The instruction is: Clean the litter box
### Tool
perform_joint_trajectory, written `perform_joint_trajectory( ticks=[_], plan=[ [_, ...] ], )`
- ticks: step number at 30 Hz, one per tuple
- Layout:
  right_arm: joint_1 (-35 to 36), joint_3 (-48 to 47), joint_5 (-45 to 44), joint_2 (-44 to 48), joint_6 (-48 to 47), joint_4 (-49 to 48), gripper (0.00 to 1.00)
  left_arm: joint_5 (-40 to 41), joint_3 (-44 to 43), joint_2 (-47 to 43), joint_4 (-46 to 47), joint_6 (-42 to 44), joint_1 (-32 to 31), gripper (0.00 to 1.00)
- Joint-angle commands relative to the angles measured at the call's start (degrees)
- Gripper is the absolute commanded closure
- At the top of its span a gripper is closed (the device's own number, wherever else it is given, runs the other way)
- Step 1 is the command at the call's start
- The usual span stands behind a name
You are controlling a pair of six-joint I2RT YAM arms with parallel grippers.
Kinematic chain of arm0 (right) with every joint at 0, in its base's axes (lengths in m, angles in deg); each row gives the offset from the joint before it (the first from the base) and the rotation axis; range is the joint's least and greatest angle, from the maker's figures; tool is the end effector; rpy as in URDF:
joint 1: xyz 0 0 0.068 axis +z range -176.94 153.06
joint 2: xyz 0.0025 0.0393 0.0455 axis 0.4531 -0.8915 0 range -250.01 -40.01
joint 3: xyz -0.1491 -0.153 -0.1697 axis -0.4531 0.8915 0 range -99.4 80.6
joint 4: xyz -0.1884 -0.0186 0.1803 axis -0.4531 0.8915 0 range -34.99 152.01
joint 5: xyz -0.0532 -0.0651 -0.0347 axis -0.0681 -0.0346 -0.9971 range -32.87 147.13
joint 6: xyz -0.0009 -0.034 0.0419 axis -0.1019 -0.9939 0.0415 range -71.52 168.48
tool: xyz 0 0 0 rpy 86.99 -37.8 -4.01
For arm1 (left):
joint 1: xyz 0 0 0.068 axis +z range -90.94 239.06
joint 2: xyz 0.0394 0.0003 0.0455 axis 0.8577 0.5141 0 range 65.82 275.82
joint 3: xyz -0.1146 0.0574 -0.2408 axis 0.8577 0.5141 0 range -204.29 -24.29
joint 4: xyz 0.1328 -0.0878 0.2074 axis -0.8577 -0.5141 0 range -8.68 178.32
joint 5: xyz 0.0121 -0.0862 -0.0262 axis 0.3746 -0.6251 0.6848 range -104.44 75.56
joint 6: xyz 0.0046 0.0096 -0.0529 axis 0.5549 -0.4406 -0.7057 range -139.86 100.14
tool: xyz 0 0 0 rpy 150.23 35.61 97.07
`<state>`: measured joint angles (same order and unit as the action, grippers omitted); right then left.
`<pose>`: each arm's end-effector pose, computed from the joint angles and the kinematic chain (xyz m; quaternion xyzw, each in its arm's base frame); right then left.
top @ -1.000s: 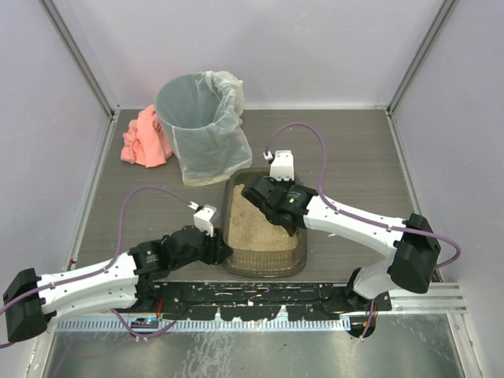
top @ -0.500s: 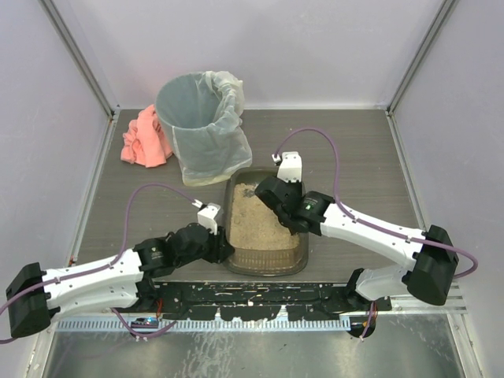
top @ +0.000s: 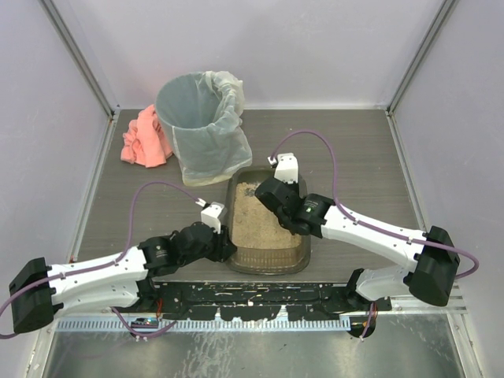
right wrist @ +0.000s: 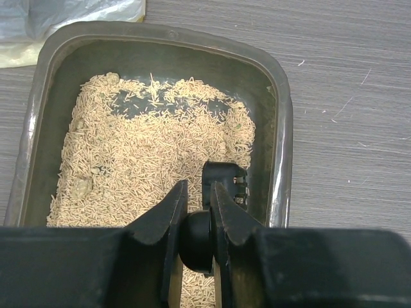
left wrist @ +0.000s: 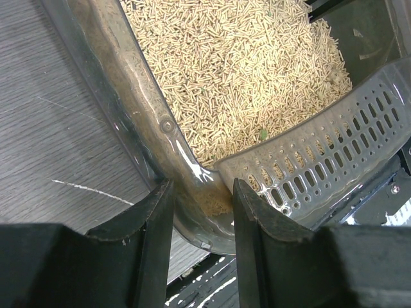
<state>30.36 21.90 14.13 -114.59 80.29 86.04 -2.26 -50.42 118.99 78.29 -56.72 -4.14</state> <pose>0.1665 0.2143 0.2855 -0.0597 0.8738 -0.0032 0.4826 0.0942 -0.1699 0.2013 0.1568 0.8775 -0.2786 0.3575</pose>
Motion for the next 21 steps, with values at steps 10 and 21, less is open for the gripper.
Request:
perform_joint_trajectory(
  ticks=[10,21],
  plan=[
    [1.6,0.4,11.0,-0.4,13.6,-8.3,0.99,-2.0,-1.5,4.5,8.3,0.2,-2.3,0.64],
    [1.6,0.8,11.4,-1.0,15.1,-11.0,0.99,-1.7,-1.8,5.5,8.9,0.1,-3.0,0.64]
  ],
)
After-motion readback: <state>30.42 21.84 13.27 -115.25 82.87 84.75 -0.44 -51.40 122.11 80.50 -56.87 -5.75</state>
